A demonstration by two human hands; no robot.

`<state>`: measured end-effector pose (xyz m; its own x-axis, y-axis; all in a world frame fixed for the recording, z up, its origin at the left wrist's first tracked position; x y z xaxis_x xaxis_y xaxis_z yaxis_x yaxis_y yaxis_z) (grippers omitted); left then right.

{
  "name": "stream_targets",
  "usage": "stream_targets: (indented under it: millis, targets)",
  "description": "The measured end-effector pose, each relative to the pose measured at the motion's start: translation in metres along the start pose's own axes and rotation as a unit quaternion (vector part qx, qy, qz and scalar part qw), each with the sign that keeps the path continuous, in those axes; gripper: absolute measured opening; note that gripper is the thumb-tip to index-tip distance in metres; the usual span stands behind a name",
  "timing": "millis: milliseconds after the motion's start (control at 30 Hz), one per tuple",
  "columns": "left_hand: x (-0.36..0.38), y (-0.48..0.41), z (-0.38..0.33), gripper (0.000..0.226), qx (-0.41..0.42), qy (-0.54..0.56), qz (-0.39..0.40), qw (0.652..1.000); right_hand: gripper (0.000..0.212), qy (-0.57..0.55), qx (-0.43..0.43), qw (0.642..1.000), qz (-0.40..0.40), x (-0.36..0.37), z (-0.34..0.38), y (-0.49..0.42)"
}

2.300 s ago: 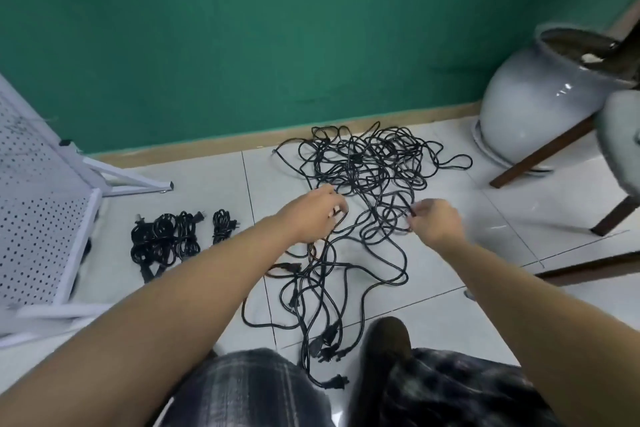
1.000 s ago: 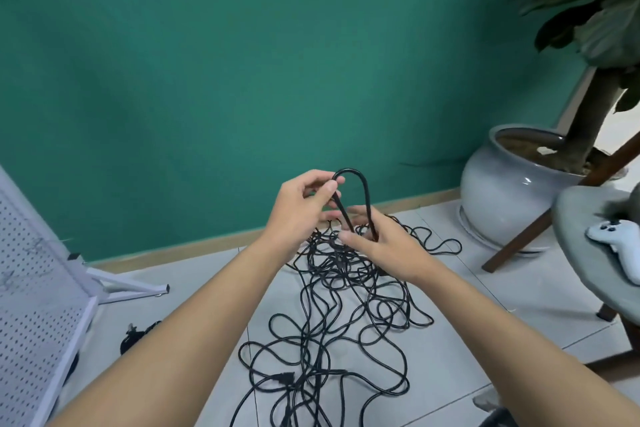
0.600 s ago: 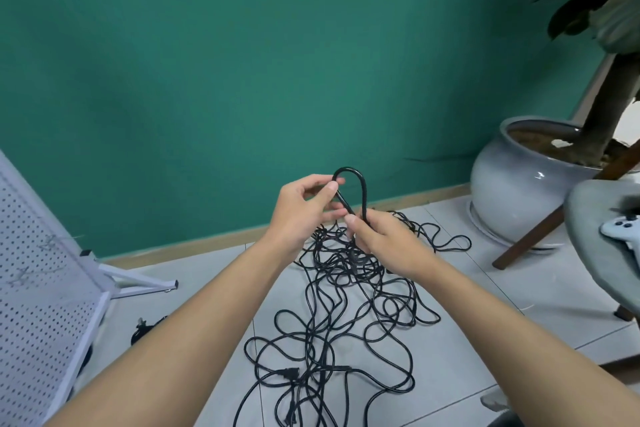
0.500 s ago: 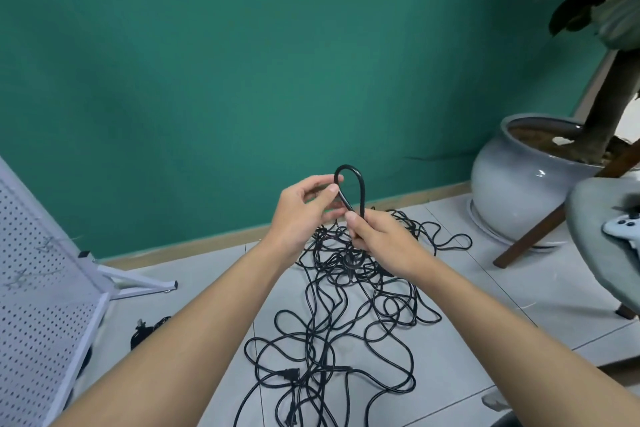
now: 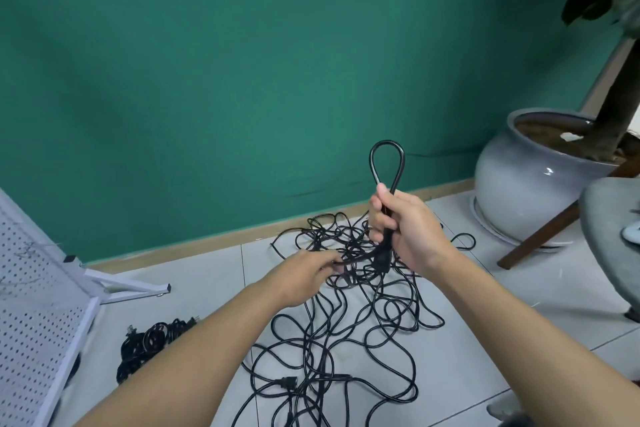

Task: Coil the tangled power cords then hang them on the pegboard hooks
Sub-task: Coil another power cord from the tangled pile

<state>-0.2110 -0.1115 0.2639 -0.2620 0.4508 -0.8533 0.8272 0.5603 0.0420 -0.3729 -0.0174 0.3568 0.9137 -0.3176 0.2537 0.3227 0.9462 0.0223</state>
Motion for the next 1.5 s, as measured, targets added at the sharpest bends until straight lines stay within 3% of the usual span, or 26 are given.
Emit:
stream_targets:
  millis: [67,200,433,567,733,867,967,1067,1167,1233,1300,1500]
  targets:
    - [-0.005,-0.001,0.005,0.019,0.023,-0.022,-0.042,0.999,0.032,0.068,0.003,0.997,-0.024,-0.005,-0.007,-0.004]
    - [-0.023,-0.001,0.001,0.013,0.080,-0.045,-0.090,0.992,0.030,0.274,0.039,0.959,-0.063,-0.020,-0.022,-0.003]
    - [-0.052,0.003,-0.034,0.008,0.113,0.026,-0.148,0.982,0.027,0.310,0.145,0.939,0.030,-0.004,-0.028,0.012]
    - [-0.056,0.007,-0.037,0.028,0.097,0.064,-0.182,0.977,0.024,0.306,0.165,0.931,0.106,0.014,-0.027,0.021]
    - [-0.068,0.016,-0.035,0.030,0.105,0.085,-0.243,0.960,0.027,0.216,0.178,0.953,0.115,0.024,-0.032,0.018]
    - [-0.078,0.019,-0.034,0.032,0.132,0.068,-0.277,0.949,0.025,0.167,0.219,0.950,0.149,0.032,-0.034,0.016]
    - [-0.078,0.021,-0.031,0.034,0.122,0.048,-0.296,0.946,0.018,0.206,0.180,0.950,0.150,0.033,-0.036,0.016]
    - [-0.075,0.024,-0.022,0.036,0.076,0.024,-0.317,0.945,0.024,0.242,0.129,0.952,0.140,0.029,-0.036,0.015]
    - [-0.070,0.024,-0.006,0.026,0.001,0.134,-0.281,0.950,0.029,0.196,0.120,0.967,0.112,0.025,-0.032,0.013]
    - [-0.059,0.022,0.006,0.017,-0.034,0.208,-0.197,0.957,0.029,0.159,0.121,0.974,0.110,0.026,-0.030,0.013]
    - [-0.047,0.020,0.011,0.010,-0.029,0.217,-0.137,0.966,0.028,0.137,0.112,0.977,0.120,0.025,-0.029,0.014]
    - [-0.050,0.020,0.007,0.016,-0.066,0.267,-0.149,0.950,0.031,0.239,0.047,0.966,0.087,0.013,-0.030,0.011]
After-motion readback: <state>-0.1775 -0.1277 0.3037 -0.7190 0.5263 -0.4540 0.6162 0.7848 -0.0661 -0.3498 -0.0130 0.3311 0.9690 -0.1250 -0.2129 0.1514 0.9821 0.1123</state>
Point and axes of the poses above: each hand's wrist, its own y-axis away from the middle knuckle, its own x-axis out of the palm, z = x × y, the point moved 3 cm from there along -y, towards the middle knuckle, and after that the axes turned 2 degrees about -z, right-handed, at the moved point
